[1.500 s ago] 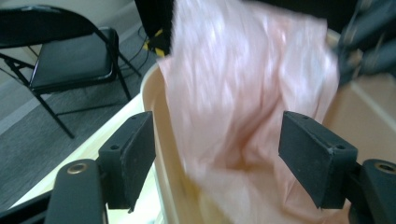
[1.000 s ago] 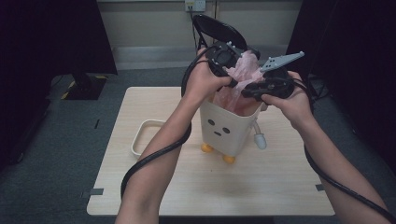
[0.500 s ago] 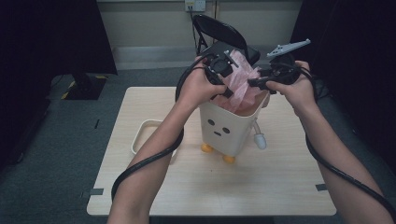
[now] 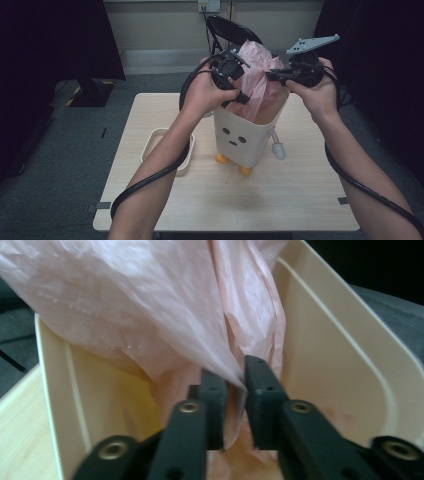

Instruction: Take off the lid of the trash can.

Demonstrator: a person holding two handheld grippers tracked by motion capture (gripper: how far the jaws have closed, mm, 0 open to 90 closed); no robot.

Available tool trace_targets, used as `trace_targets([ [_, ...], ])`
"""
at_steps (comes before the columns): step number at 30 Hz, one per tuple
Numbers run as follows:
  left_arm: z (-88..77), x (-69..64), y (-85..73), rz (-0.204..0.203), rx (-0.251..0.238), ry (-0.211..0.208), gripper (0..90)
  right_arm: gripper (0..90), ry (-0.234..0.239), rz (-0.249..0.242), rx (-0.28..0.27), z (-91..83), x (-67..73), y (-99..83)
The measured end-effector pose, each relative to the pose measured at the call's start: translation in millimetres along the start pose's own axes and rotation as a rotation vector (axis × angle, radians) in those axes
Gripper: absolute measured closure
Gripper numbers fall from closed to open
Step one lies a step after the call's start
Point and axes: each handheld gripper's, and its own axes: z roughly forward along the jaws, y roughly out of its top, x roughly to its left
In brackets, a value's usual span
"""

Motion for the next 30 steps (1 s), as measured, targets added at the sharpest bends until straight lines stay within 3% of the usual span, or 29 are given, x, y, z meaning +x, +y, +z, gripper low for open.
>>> trace_targets([
  [2,-4.3,-1.5,-2.9,0.005,-0.015,0.020,73.3,89.1,0.017,-0.021,-0.005,-3.3,5.6,0.6],
  [3,-12.9,0.8,-7.9,0.001,-0.060,0.027,54.6,89.2,0.017,-0.095,0.029,-6.8,17.8,-2.6],
  [4,-12.9,0.8,-7.9,0.001,-0.060,0.027,47.3,89.2,0.017,-0.095,0.029,-6.8,17.8,-2.6],
  [5,-17.2,2.8,-9.1,-0.001,-0.087,0.051,39.5,89.3,0.043,-0.128,0.065,-4.1,23.2,-10.6],
  [6,-24.0,6.9,-8.7,-0.003,-0.112,0.108,34.2,89.3,0.060,-0.129,0.084,-1.3,24.2,-15.1],
  [8,-25.2,8.1,-7.4,-0.013,-0.125,0.117,29.8,89.3,0.076,-0.130,0.098,1.7,24.8,-19.1],
  [9,-23.8,10.3,-1.3,-0.030,-0.163,0.115,28.8,89.3,0.095,-0.136,0.114,8.0,26.9,-24.8],
  [12,-10.7,13.3,7.4,-0.034,-0.150,0.120,27.2,89.3,0.112,-0.139,0.127,14.7,29.8,-27.8],
  [15,2.4,16.9,11.2,-0.040,-0.123,0.129,32.9,89.2,0.126,-0.144,0.132,17.5,31.5,-28.6],
  [16,13.3,18.3,12.4,-0.033,-0.078,0.122,54.8,87.2,0.134,-0.142,0.122,17.3,31.6,-29.1],
  [18,18.9,18.9,12.7,-0.036,-0.057,0.111,72.3,83.0,0.141,-0.125,0.104,16.3,30.1,-29.5],
  [19,27.1,18.5,11.8,-0.051,-0.029,0.100,78.5,67.3,0.146,-0.105,0.084,12.9,28.0,-30.0],
  [22,33.0,19.0,8.4,-0.055,-0.002,0.074,83.4,55.6,0.092,-0.087,0.066,1.7,22.0,-29.0],
  [24,32.7,18.8,6.3,-0.056,0.012,0.076,84.0,46.9,0.064,-0.047,0.032,-8.3,14.1,-28.2],
  [26,32.0,18.6,5.4,-0.053,0.016,0.061,84.3,43.5,0.043,-0.026,0.015,-13.0,8.9,-27.4],
  [27,31.3,17.6,3.8,-0.049,0.027,0.056,84.5,38.6,-0.005,0.022,-0.018,-20.4,-1.4,-25.3],
  [30,31.0,16.5,1.6,-0.043,0.050,0.047,84.5,36.1,-0.032,0.058,-0.038,-23.0,-10.2,-22.9],
])
